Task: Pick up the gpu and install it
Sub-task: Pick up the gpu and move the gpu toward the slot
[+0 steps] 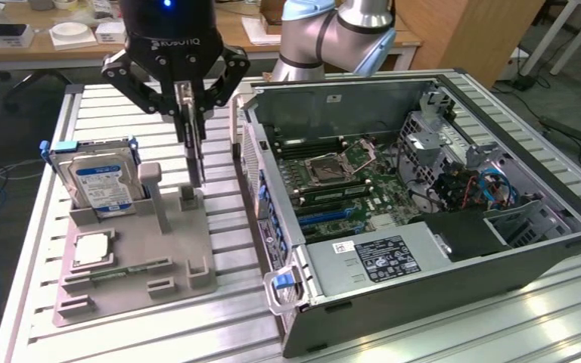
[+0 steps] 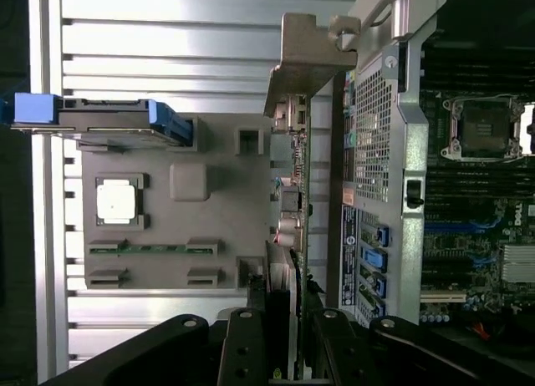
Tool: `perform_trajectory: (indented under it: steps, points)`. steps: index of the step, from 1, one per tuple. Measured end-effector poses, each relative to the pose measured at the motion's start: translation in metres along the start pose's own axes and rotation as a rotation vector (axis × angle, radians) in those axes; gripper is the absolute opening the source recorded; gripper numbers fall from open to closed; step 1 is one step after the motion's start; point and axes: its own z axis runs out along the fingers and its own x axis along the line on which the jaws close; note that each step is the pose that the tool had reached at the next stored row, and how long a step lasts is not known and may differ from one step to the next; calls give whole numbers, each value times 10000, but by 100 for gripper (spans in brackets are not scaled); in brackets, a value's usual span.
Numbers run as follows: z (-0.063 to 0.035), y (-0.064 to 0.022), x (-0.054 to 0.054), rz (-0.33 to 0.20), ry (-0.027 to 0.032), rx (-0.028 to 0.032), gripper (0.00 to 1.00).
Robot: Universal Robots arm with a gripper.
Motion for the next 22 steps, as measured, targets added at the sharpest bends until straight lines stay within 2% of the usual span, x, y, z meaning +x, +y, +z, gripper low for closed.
perform_trajectory:
  steps: [1, 6, 22]
  points:
    - [0, 0, -6, -2, 0, 17, 27]
    - [4, 0, -57, 0, -1, 18, 27]
    - [22, 1, -343, -1, 1, 19, 27]
